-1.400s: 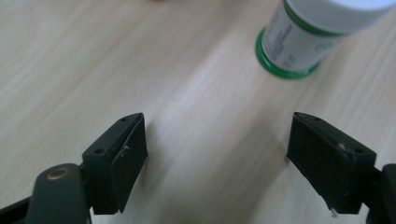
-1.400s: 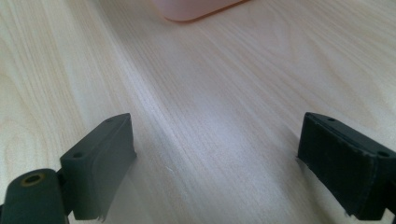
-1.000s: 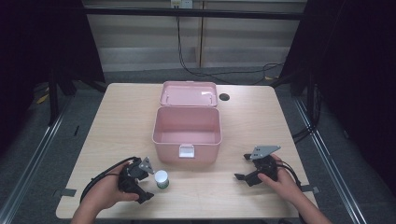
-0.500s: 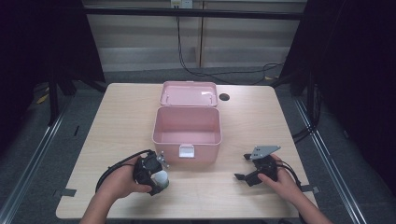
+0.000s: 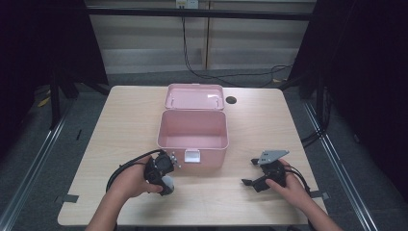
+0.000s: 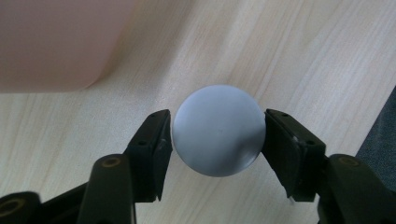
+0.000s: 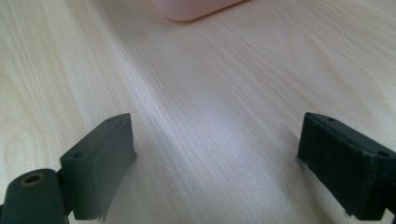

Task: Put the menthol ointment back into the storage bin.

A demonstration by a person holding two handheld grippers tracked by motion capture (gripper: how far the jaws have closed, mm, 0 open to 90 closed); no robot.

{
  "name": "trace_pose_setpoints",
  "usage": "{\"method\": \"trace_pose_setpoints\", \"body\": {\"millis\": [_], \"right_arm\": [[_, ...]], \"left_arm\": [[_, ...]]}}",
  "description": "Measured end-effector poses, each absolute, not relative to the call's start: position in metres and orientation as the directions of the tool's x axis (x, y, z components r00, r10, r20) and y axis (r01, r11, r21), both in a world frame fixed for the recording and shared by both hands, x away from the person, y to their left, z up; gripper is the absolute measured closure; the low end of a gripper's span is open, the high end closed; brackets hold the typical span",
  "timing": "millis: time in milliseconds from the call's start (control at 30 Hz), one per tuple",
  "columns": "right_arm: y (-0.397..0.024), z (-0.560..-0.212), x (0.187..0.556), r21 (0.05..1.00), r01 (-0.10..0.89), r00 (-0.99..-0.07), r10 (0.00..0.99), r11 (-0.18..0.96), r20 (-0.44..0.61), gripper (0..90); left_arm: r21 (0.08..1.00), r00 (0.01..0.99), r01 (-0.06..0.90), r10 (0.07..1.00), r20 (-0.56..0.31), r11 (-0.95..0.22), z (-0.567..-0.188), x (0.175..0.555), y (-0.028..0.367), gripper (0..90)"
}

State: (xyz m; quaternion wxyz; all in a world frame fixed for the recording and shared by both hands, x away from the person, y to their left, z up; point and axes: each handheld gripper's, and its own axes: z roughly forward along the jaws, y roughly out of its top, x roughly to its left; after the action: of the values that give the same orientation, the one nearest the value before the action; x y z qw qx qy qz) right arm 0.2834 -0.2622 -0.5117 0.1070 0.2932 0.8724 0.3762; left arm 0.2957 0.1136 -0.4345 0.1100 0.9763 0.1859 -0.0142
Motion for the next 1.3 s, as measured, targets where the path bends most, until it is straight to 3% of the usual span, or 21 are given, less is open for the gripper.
{"method": "trace_pose_setpoints", "body": {"millis": [200,667,1300], "right_arm": [[-0.262,-0.512,0.283,0.719,0.431,-0.805,0.592,0.545,0.034,10.2],[-0.262,-0.512,0.283,0.719,0.431,-0.805,0.592,0.545,0.034,10.2],[-0.262,-0.512,0.284,0.721,0.429,-0.805,0.593,0.543,0.033,10.2]], "left_arm": [[0.191,0.928,0.372,0.367,-0.06,-0.909,-0.431,0.298,0.108,50.1],[0.103,0.878,0.475,0.462,-0.125,-0.874,-0.413,0.3,0.101,50.6],[0.074,0.838,0.539,0.525,-0.152,-0.839,-0.365,0.31,0.099,50.7]]}}
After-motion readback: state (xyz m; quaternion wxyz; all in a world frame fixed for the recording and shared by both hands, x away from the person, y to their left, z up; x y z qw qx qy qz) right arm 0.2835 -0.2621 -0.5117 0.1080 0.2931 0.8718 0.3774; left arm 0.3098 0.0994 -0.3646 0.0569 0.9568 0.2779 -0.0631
